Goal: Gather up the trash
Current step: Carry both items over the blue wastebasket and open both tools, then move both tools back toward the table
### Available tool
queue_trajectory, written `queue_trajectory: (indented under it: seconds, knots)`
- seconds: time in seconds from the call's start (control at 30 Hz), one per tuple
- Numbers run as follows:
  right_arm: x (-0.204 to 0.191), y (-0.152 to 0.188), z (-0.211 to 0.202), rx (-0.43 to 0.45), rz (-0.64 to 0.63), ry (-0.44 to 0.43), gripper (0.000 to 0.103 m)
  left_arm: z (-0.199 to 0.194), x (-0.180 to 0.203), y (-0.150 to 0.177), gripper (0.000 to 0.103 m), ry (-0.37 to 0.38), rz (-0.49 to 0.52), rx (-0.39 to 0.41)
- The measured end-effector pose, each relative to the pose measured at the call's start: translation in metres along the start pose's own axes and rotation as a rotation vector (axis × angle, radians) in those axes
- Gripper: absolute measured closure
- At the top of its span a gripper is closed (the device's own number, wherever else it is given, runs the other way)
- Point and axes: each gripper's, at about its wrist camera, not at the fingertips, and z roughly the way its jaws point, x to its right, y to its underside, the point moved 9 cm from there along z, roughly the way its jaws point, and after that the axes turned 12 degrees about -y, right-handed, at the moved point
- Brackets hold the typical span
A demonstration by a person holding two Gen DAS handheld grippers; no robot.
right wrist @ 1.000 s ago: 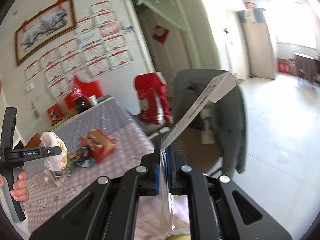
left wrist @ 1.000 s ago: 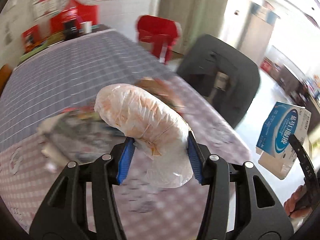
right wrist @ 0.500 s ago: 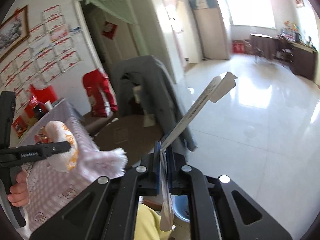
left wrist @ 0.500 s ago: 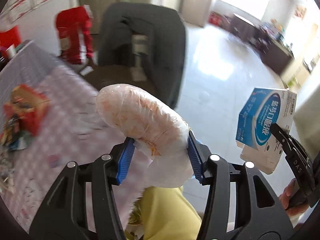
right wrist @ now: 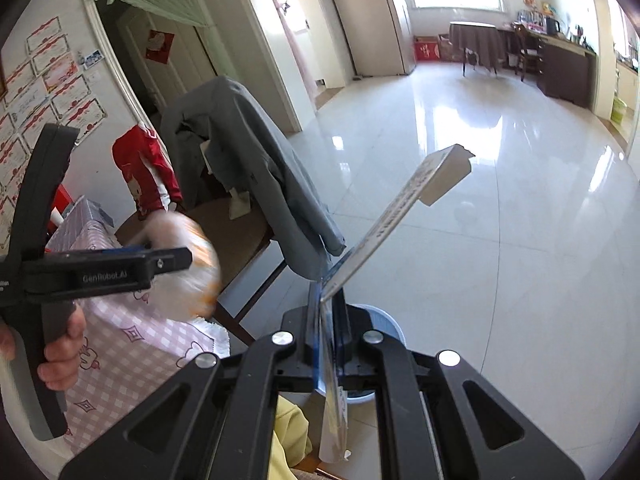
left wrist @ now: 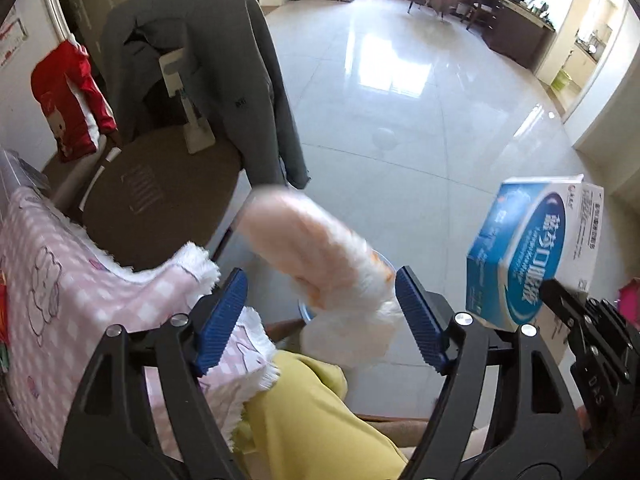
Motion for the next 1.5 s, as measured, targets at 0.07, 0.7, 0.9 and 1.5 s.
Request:
queue_trajectory:
  seconds: [0.07, 0.7, 0.9, 1.5]
  knots:
    - [0.000, 0.001, 0.004, -0.008, 0.005, 0.004, 0.097, 0.001, -0.002, 0.000, 0.028, 0.009, -0.007, -0.003]
    - [-0.057, -0.032, 0.040, -0.016, -0.055, -0.048, 0.027, -0.009, -0.068, 0.021, 0.028, -0.004, -0.156, -0.044]
    - [-0.063, -0.026, 0.036, -0.034, -0.075, -0.035, 0.027, -0.010, -0.069, 0.026, 0.028, 0.001, -0.152, -0.043]
    - [-0.136, -0.020, 0.024, -0.028, -0.184, -0.101, 0.025, -0.051, -0.115, 0.052, 0.028, -0.024, -0.227, 0.028]
